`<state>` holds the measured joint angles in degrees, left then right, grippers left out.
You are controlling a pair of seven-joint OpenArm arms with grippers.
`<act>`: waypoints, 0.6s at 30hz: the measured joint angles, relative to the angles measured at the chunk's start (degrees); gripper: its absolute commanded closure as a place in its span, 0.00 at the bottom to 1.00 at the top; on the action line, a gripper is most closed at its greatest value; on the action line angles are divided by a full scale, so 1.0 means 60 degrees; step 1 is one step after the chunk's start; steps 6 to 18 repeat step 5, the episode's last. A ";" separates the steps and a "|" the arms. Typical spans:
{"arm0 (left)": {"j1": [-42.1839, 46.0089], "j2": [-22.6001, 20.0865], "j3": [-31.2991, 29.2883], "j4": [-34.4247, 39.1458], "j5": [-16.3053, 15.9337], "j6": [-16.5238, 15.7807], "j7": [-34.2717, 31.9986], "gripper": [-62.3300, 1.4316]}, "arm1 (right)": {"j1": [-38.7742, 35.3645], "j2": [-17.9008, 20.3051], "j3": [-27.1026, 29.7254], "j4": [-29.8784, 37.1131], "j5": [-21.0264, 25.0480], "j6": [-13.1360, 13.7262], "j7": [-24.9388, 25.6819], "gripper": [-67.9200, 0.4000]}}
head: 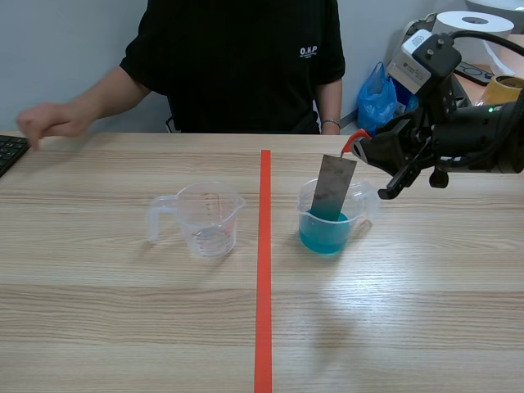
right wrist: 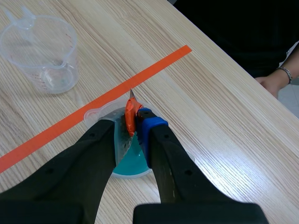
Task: Do the redox reaction experiment.
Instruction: 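Hold the plate still in the solution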
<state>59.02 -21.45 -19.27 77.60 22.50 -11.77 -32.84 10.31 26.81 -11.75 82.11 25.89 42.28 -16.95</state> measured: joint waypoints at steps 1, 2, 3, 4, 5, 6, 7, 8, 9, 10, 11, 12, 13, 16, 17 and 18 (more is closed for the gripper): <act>0.0000 0.0000 0.0000 0.0000 0.0000 0.0000 0.0000 0.92 | 0.0000 0.0000 0.0000 0.0000 0.0000 0.0000 0.0000 0.98; 0.0000 0.0000 0.0000 0.0000 0.0000 0.0000 0.0000 0.92 | 0.0000 0.0000 0.0000 0.0000 0.0000 0.0000 -0.0004 0.98; 0.0000 0.0000 0.0000 0.0000 0.0000 0.0000 0.0000 0.92 | 0.0000 0.0000 0.0000 0.0000 0.0000 0.0000 -0.0004 0.98; 0.0000 0.0000 0.0000 0.0000 0.0000 0.0000 0.0000 0.92 | 0.0000 0.0000 0.0000 0.0000 0.0000 0.0000 -0.0004 0.98; 0.0000 0.0000 0.0000 0.0000 0.0000 0.0000 0.0000 0.92 | 0.0000 0.0000 0.0000 0.0000 0.0000 0.0000 -0.0007 0.98; 0.0000 0.0000 0.0000 0.0000 0.0000 0.0000 0.0000 0.92 | 0.0000 0.0000 0.0000 0.0000 0.0000 0.0000 -0.0007 0.98; 0.0000 0.0000 0.0000 0.0000 0.0000 0.0000 0.0000 0.92 | 0.0000 0.0000 0.0000 0.0000 0.0000 0.0000 -0.0007 0.98; 0.0000 0.0000 0.0000 0.0000 0.0000 0.0000 0.0000 0.92 | 0.0000 0.0000 0.0000 0.0000 0.0000 0.0000 -0.0007 0.98; 0.0000 0.0000 0.0000 0.0000 0.0000 0.0000 0.0000 0.92 | 0.0000 0.0000 0.0000 0.0000 0.0000 0.0000 -0.0007 0.98; 0.0000 0.0000 0.0000 0.0000 0.0000 0.0000 0.0000 0.92 | 0.0000 0.0000 0.0000 0.0000 0.0000 0.0000 -0.0007 0.98; 0.0000 0.0000 0.0000 0.0000 0.0000 0.0000 0.0000 0.92 | 0.0000 0.0000 0.0000 0.0000 0.0000 0.0000 -0.0007 0.98; 0.0000 0.0000 0.0000 0.0000 0.0000 0.0000 0.0000 0.92 | 0.0000 0.0000 0.0000 0.0000 0.0000 0.0000 -0.0007 0.98; 0.0000 0.0000 0.0000 0.0000 0.0000 0.0000 0.0000 0.92 | 0.0000 0.0000 0.0000 0.0000 0.0000 0.0000 -0.0007 0.98; 0.0000 0.0000 0.0000 0.0000 0.0000 0.0000 0.0000 0.92 | 0.0000 0.0000 0.0000 0.0000 0.0000 0.0000 -0.0007 0.98; 0.0000 0.0000 0.0000 0.0000 0.0000 0.0000 0.0000 0.92 | 0.0000 0.0000 0.0000 0.0000 0.0000 0.0000 -0.0007 0.98; 0.0000 0.0000 0.0000 0.0000 0.0000 0.0000 0.0000 0.92 | 0.0000 0.0000 0.0000 0.0000 0.0000 0.0000 -0.0007 0.98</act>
